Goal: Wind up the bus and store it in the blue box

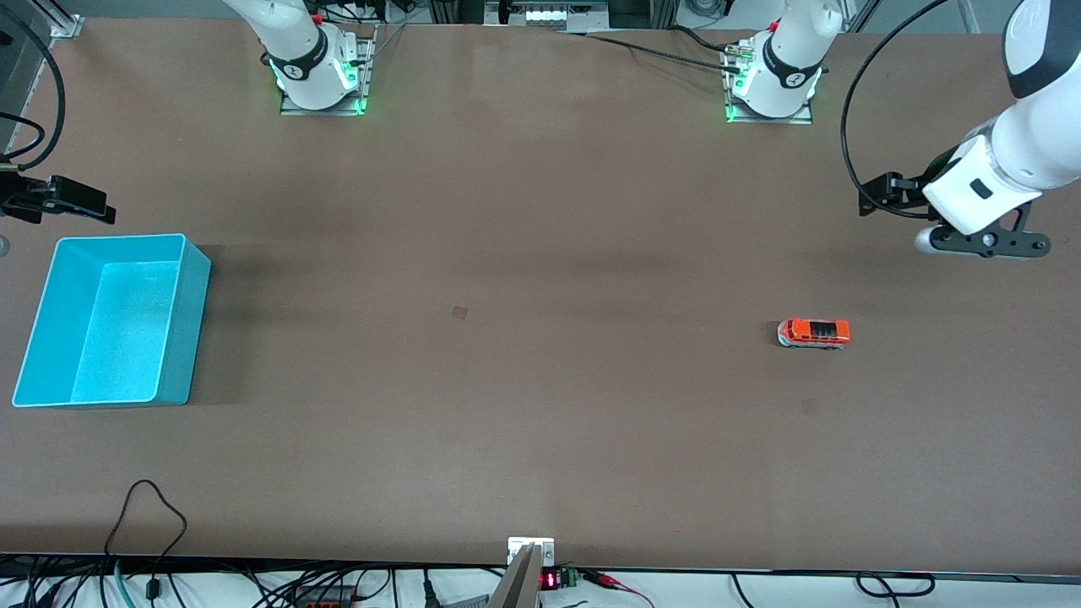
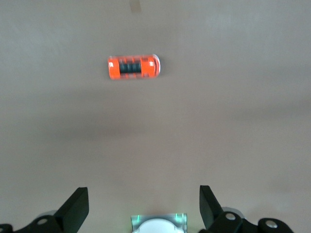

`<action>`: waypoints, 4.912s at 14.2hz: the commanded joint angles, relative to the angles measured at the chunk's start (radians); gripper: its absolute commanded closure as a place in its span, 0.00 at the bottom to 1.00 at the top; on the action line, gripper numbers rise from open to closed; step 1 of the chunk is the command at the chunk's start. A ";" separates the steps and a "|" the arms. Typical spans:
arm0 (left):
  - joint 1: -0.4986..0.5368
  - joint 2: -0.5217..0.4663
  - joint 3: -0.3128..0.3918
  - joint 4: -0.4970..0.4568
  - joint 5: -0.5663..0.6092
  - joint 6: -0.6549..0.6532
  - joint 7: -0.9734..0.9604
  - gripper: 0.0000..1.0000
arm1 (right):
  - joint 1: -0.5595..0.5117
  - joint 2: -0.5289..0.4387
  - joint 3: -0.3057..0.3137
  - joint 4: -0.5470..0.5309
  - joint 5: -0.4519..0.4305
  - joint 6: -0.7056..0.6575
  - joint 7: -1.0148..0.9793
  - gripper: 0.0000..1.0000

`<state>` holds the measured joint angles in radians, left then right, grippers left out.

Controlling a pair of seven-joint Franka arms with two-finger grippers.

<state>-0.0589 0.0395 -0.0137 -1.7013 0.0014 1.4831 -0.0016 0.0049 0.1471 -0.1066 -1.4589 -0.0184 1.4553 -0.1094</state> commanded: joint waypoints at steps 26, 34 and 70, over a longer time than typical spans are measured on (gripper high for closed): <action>0.077 0.341 0.000 -0.366 0.020 0.955 1.500 0.00 | -0.016 0.098 0.007 0.008 0.020 -0.030 -0.009 0.00; 0.097 0.398 0.000 -0.423 0.019 1.099 1.559 0.47 | -0.016 0.098 0.007 0.008 0.020 -0.038 -0.009 0.00; 0.386 0.491 0.008 -0.373 0.019 1.066 1.828 0.88 | -0.017 0.108 0.004 0.006 0.015 -0.069 -0.223 0.00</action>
<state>0.3089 0.4563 -0.0065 -2.0900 0.0084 2.5461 1.7695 -0.0059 0.2538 -0.1070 -1.4592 -0.0046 1.4060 -0.3015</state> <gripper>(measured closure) 0.493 0.000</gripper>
